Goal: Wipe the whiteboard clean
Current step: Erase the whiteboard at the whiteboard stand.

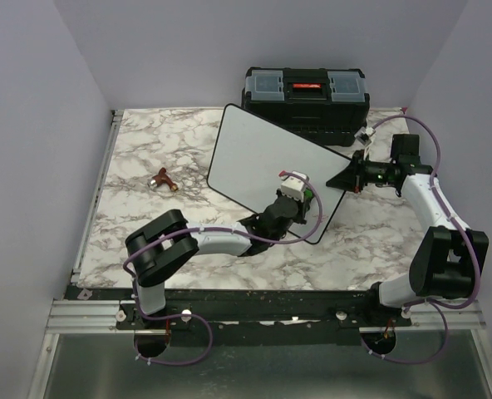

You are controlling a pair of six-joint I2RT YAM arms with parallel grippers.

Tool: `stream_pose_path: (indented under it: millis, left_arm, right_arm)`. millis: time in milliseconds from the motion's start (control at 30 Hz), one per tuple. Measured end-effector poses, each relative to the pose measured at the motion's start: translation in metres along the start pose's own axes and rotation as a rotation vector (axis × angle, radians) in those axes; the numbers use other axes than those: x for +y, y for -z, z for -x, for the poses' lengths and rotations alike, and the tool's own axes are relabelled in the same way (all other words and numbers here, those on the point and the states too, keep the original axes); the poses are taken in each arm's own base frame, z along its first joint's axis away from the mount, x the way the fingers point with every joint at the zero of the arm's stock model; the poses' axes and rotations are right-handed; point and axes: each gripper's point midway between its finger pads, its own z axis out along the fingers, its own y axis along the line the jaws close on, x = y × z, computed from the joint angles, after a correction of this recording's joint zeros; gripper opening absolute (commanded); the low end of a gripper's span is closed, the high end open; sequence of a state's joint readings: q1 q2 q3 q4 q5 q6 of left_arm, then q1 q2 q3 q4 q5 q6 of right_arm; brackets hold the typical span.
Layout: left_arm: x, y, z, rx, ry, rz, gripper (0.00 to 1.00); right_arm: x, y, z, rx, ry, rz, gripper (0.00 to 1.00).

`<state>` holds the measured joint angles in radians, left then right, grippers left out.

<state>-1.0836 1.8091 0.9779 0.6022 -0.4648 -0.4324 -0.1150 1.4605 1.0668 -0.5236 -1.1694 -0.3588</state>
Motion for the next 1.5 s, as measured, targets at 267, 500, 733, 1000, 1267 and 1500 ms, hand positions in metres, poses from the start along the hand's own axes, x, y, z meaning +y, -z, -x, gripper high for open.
stream_pose_path:
  millis: [267, 500, 733, 1000, 1267, 1500]
  left_arm:
    - [-0.019, -0.003, 0.012, -0.013, 0.009, -0.054, 0.0]
    - [-0.006, -0.001, 0.006, 0.0, 0.086, -0.064, 0.0]
    - [0.029, 0.014, -0.024, 0.062, 0.114, -0.005, 0.0]
    - [0.037, 0.02, -0.038, 0.064, 0.113, 0.022, 0.0]
    - [0.028, 0.02, -0.042, -0.012, -0.012, 0.039, 0.0]
    - [0.043, 0.02, -0.038, -0.034, 0.025, 0.024, 0.0]
  right_arm:
    - [0.004, -0.002, -0.003, 0.008, -0.011, 0.015, 0.01]
    - [0.004, -0.002, -0.003, 0.008, -0.012, 0.015, 0.01]
    - [0.004, -0.002, -0.004, 0.008, -0.012, 0.016, 0.01]
    - [0.004, -0.002, -0.004, 0.008, -0.012, 0.016, 0.01]
    - [0.004, -0.002, -0.004, 0.008, -0.012, 0.016, 0.01]
    - [0.004, -0.003, -0.004, 0.008, -0.011, 0.016, 0.01]
